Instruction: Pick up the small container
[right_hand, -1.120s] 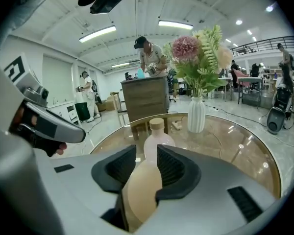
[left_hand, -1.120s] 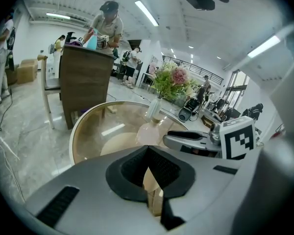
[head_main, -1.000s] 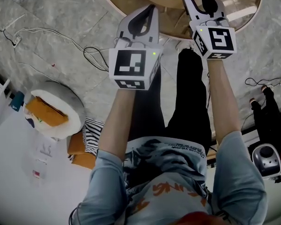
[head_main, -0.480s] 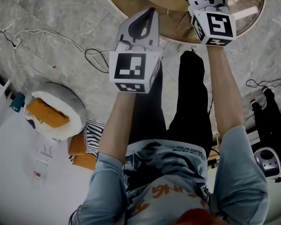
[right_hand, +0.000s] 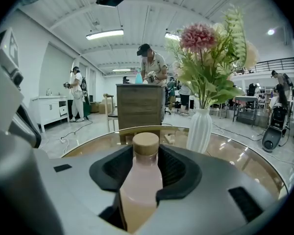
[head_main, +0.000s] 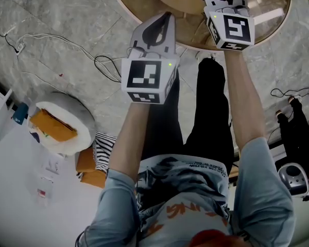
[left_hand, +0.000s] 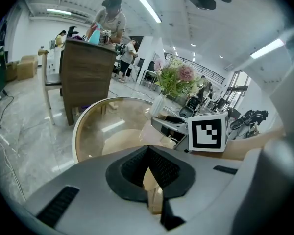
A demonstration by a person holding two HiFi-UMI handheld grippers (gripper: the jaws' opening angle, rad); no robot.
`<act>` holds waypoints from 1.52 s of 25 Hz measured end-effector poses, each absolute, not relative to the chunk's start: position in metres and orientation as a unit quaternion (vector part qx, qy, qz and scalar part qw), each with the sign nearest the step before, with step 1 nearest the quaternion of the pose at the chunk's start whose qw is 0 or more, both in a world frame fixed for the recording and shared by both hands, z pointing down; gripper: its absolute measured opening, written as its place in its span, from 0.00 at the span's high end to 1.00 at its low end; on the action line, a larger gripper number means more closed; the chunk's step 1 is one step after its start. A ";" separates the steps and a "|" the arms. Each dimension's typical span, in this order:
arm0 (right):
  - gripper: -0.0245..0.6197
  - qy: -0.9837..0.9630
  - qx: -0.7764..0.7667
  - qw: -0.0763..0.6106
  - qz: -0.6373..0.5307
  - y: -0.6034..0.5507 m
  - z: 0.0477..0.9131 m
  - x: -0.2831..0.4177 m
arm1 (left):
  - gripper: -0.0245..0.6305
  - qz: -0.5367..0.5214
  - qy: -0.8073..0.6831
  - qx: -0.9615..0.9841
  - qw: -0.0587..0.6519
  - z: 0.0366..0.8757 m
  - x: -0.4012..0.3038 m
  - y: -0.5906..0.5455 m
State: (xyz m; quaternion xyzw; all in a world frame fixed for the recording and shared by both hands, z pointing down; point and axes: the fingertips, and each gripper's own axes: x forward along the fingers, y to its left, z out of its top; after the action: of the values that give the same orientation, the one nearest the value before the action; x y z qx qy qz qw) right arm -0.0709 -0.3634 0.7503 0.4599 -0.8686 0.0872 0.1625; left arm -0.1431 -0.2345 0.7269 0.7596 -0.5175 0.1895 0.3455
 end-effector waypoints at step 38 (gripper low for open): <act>0.73 -0.874 0.449 0.124 0.135 -0.317 0.498 0.027 | 0.93 0.086 -0.592 0.755 0.267 0.506 -0.080 -0.275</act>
State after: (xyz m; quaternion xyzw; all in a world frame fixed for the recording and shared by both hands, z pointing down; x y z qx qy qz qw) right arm 0.0269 -0.3172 0.4983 0.4492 -0.8745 0.1347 0.1240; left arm -0.0803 -0.2748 0.5055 0.7554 -0.5920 0.0863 0.2673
